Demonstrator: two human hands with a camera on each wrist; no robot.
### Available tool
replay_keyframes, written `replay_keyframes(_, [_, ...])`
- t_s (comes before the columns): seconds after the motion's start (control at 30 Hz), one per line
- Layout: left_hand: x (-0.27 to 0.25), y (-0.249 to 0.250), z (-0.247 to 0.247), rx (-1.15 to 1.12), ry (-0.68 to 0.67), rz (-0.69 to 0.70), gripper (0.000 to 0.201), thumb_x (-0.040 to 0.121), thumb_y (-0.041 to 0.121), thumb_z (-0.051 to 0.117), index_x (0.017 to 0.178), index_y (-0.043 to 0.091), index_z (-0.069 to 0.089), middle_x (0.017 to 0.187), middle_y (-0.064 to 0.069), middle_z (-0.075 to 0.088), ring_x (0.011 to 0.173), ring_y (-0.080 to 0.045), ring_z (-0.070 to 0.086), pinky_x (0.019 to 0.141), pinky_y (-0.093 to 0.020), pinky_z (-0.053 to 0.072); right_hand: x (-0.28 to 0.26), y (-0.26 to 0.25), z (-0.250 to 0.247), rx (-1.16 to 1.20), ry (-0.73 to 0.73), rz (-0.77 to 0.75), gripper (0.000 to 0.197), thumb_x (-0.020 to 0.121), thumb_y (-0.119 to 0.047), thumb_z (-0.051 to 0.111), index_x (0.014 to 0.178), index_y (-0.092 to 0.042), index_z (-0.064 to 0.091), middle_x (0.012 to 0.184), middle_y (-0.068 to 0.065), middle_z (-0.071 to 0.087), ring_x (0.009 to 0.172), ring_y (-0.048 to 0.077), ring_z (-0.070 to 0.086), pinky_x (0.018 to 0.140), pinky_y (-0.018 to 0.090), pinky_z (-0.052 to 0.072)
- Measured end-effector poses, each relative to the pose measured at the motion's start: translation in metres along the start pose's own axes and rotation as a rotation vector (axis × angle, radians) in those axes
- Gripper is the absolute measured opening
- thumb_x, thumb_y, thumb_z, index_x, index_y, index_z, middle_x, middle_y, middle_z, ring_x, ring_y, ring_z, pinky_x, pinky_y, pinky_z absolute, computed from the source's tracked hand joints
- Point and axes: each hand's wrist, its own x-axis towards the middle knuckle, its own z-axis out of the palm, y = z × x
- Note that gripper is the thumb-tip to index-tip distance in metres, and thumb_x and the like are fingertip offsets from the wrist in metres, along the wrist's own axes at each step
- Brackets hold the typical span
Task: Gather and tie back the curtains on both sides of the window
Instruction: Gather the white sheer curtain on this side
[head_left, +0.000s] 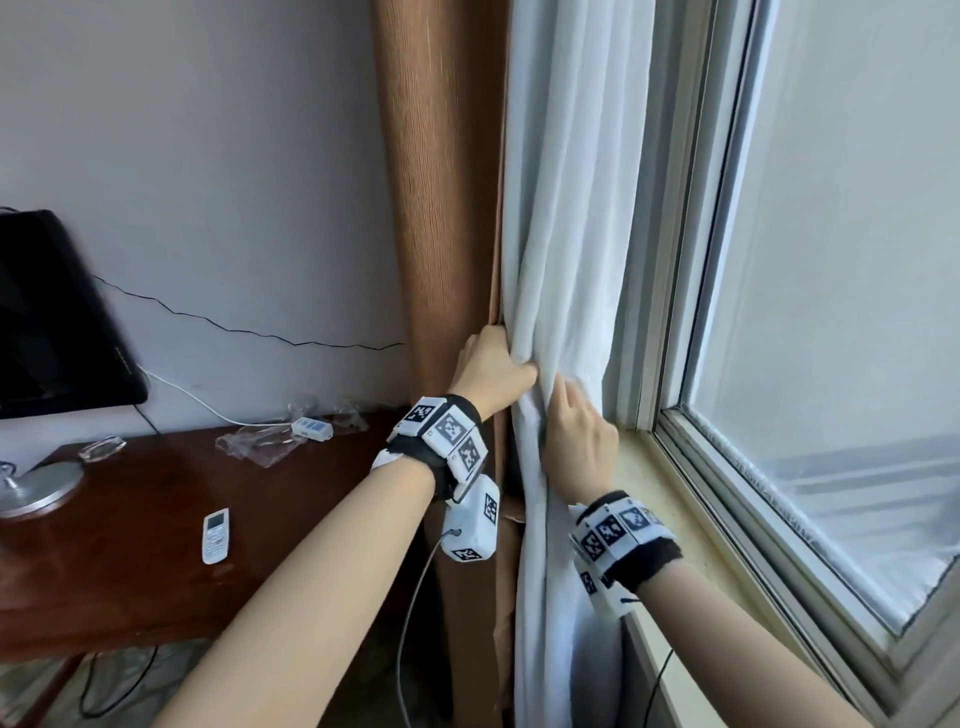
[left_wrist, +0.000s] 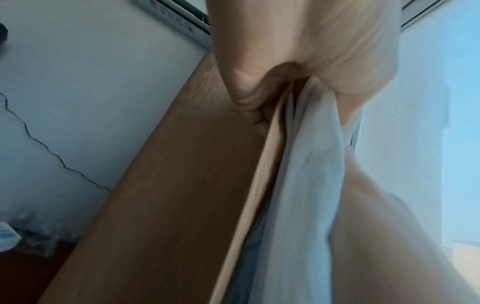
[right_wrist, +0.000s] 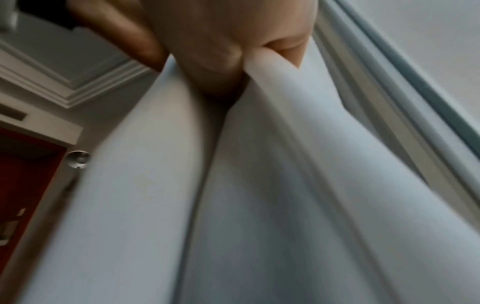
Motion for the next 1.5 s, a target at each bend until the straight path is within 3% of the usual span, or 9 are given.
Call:
replay_keyframes(0.23, [-0.001,0.012,-0.004,0.056,-0.170,-0.006,0.087,0.061,0.082,0.055,0.124,0.022,0.060,0.122,0.002,0.065,0.115,-0.020,0.059,0.101,-0.036,0.046,-0.008,-0.015,0.024,-0.117,-0.163,-0.175,0.041,0.073,0.004,0.052,0.114,0.005,0.056,0.087,0.013,0.057,0.076,0.025,0.058,0.067,0.031,0.050])
replay_keyframes(0.33, [0.001,0.010,-0.004,0.224,-0.072,-0.033,0.064,0.078,0.055,0.063,0.125,0.013,0.056,0.127,-0.010,0.060,0.118,-0.032,0.055,0.099,-0.038,0.046,-0.020,-0.009,0.026,0.072,-0.277,-0.250,0.066,0.071,-0.001,0.052,0.135,0.008,0.038,0.120,0.022,0.053,0.101,0.031,0.053,0.087,0.036,0.051])
replay_keyframes(0.47, [0.001,0.002,-0.006,0.216,0.062,-0.061,0.037,0.090,0.025,0.053,0.120,0.002,0.055,0.124,-0.023,0.056,0.118,-0.041,0.050,0.094,-0.039,0.042,-0.029,0.012,0.012,0.494,-0.536,-0.228,0.071,0.087,-0.023,0.054,0.150,-0.011,0.022,0.133,0.001,0.045,0.114,0.015,0.046,0.096,0.026,0.040])
replay_keyframes(0.67, [0.008,-0.013,-0.014,0.192,0.078,-0.088,0.038,0.091,0.026,0.055,0.117,-0.001,0.054,0.124,-0.025,0.054,0.118,-0.043,0.048,0.095,-0.039,0.041,0.009,0.062,0.009,0.718,-0.349,0.221,0.018,0.093,-0.027,0.059,0.104,-0.019,0.070,0.110,-0.002,0.063,0.089,0.004,0.061,0.082,0.027,0.051])
replay_keyframes(0.87, [0.012,-0.015,-0.012,0.180,0.046,-0.073,0.032,0.089,0.024,0.055,0.112,0.001,0.058,0.119,-0.023,0.060,0.113,-0.044,0.053,0.092,-0.037,0.043,0.066,0.113,0.044,0.839,-0.646,0.661,0.107,0.066,-0.070,0.069,0.150,-0.035,0.012,0.145,0.003,0.033,0.096,0.008,0.051,0.078,0.031,0.045])
replay_keyframes(1.0, [0.015,-0.012,-0.004,0.180,0.021,-0.038,0.030,0.087,0.024,0.055,0.107,0.003,0.060,0.114,-0.022,0.063,0.108,-0.045,0.055,0.089,-0.038,0.046,0.088,0.101,0.057,1.149,-0.640,0.797,0.107,0.075,-0.055,0.072,0.152,-0.035,0.001,0.160,-0.006,0.012,0.145,0.020,0.019,0.114,0.050,0.015])
replay_keyframes(1.17, [0.015,-0.007,0.006,0.155,-0.003,-0.041,0.033,0.088,0.027,0.058,0.111,0.004,0.060,0.118,-0.021,0.062,0.111,-0.044,0.054,0.094,-0.040,0.047,0.100,0.069,0.063,1.331,-0.948,0.786,0.040,0.083,-0.044,0.054,0.099,-0.013,0.073,0.098,0.008,0.071,0.088,0.025,0.062,0.079,0.035,0.044])
replay_keyframes(1.33, [0.016,-0.005,0.008,0.150,0.001,-0.051,0.034,0.089,0.027,0.057,0.113,0.003,0.058,0.121,-0.022,0.060,0.114,-0.045,0.052,0.097,-0.042,0.046,0.097,0.047,0.069,1.179,-0.763,0.834,0.026,0.100,-0.012,0.034,0.082,-0.015,0.053,0.082,0.006,0.056,0.078,0.023,0.056,0.072,0.035,0.046])
replay_keyframes(1.5, [0.017,-0.007,0.005,0.151,0.013,-0.038,0.032,0.090,0.024,0.057,0.114,0.002,0.058,0.120,-0.022,0.060,0.113,-0.044,0.053,0.095,-0.040,0.045,0.092,0.058,0.063,1.144,-0.702,0.842,0.010,0.093,-0.001,0.048,0.087,0.001,0.057,0.066,0.007,0.059,0.056,0.016,0.055,0.047,0.024,0.043])
